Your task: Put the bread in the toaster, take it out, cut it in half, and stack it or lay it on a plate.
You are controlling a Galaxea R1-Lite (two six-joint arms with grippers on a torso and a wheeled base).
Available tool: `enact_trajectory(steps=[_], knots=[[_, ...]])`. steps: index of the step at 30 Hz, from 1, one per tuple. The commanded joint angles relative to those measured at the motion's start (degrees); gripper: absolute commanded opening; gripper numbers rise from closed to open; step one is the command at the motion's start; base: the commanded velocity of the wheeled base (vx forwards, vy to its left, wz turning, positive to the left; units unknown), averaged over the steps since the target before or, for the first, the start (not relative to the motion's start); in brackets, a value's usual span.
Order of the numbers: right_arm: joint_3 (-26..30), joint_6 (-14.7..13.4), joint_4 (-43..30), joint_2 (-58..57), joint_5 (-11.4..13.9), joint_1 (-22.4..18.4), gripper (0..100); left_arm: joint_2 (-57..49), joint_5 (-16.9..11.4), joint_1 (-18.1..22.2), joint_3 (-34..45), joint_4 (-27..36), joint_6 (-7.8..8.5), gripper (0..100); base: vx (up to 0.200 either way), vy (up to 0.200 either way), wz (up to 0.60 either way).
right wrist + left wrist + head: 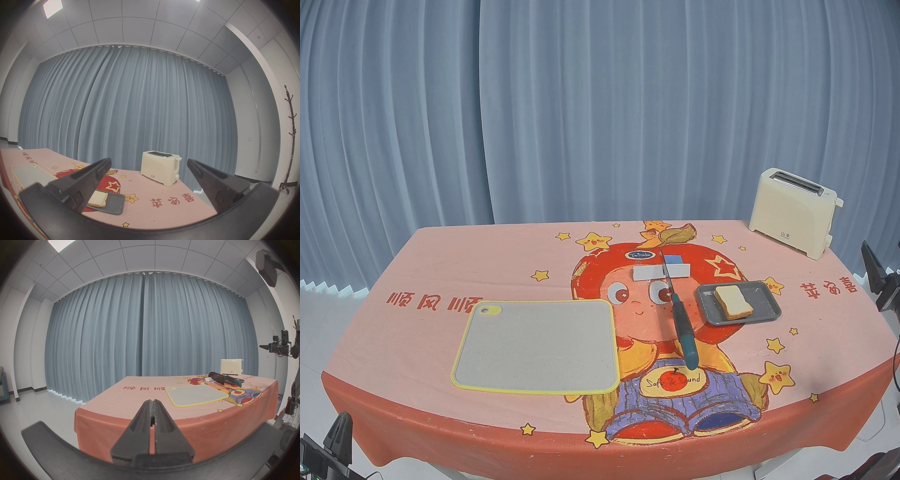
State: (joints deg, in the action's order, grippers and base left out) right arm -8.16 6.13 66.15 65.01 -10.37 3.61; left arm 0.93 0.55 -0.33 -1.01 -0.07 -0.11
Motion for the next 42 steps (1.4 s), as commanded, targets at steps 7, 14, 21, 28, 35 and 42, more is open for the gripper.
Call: enact_trajectory(steps=[7, 14, 21, 28, 35, 42], knots=[[3.1, 1.3, 0.0, -0.6, 0.1, 0.5, 100, -0.2, 0.1, 0.0, 1.0, 0.0, -0.07, 0, 0.0, 0.0, 0.0], [5.8, 2.0, 0.0, -2.0, 0.3, 0.6, 100, -0.2, 0.1, 0.0, 1.0, 0.0, 0.02, 0, 0.0, 0.0, 0.0], [7.3, 2.4, 0.0, -2.8, 0.2, 0.5, 100, -0.2, 0.1, 0.0, 1.0, 0.0, -0.07, 0, 0.0, 0.0, 0.0], [7.8, 2.7, -0.1, -2.9, 0.2, 0.0, 100, -0.2, 0.1, 0.0, 1.0, 0.0, -0.07, 0, 0.0, 0.0, 0.0], [8.2, 2.3, -2.1, -6.1, 0.1, -0.1, 100, -0.2, 0.0, 0.0, 1.0, 0.0, -0.07, 0, 0.0, 0.0, 0.0], [8.1, -0.1, -17.4, -20.3, 0.3, -2.6, 100, -0.2, 0.1, 0.0, 1.0, 0.0, -0.07, 0, 0.0, 0.0, 0.0]])
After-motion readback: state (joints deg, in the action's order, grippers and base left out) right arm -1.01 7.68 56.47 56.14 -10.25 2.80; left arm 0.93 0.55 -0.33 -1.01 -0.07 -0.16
